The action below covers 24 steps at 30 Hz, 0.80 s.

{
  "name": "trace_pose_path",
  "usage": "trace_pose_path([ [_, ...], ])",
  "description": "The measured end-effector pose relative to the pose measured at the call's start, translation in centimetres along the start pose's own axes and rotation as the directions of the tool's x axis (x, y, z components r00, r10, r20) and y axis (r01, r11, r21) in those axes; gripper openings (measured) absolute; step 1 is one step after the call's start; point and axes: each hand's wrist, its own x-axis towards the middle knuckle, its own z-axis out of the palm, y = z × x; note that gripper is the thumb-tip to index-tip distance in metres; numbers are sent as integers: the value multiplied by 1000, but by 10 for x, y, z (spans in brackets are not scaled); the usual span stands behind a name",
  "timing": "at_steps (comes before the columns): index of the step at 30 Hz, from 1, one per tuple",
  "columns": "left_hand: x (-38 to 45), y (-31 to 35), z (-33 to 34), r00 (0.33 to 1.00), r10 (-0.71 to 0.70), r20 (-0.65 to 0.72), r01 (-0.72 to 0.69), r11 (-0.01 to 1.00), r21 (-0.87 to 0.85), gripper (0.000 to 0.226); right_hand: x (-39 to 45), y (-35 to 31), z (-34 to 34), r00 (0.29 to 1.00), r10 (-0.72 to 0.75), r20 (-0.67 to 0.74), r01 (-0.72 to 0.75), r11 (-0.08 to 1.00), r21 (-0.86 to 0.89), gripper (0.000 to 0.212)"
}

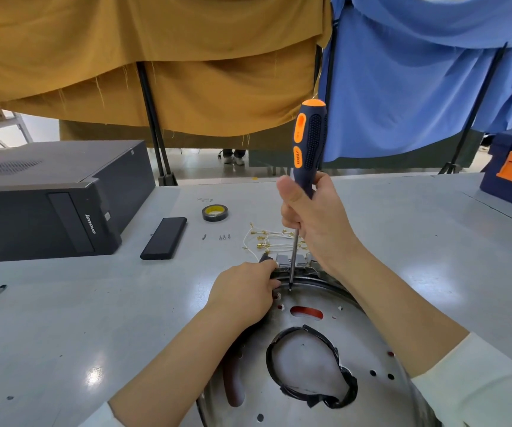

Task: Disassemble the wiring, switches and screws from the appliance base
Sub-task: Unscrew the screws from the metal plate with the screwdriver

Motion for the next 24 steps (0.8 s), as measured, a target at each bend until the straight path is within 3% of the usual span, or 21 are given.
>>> trace_pose_path([
  [5,-1,0,1,1000,-3,-1,3,1000,8,17,-1,7,0,995,-104,-13,104,994,31,36],
  [10,0,0,1,1000,-9,5,9,1000,7,19,-3,9,-2,998,-51,37,49,998,49,48],
  [14,-1,1,0,1000,-8,5,8,1000,6,18,-1,6,-1,999,2,44,-5,997,73,33],
  [16,-1,1,0,1000,-3,3,3,1000,7,17,-2,6,-2,1000,-13,22,12,998,69,42],
  [19,-2,1,0,1000,-5,2,5,1000,9,19,-2,6,-3,999,-35,36,32,996,83,36],
  [24,-1,1,0,1000,-10,3,10,1000,15,21,-1,5,-4,997,36,67,-47,983,179,60],
])
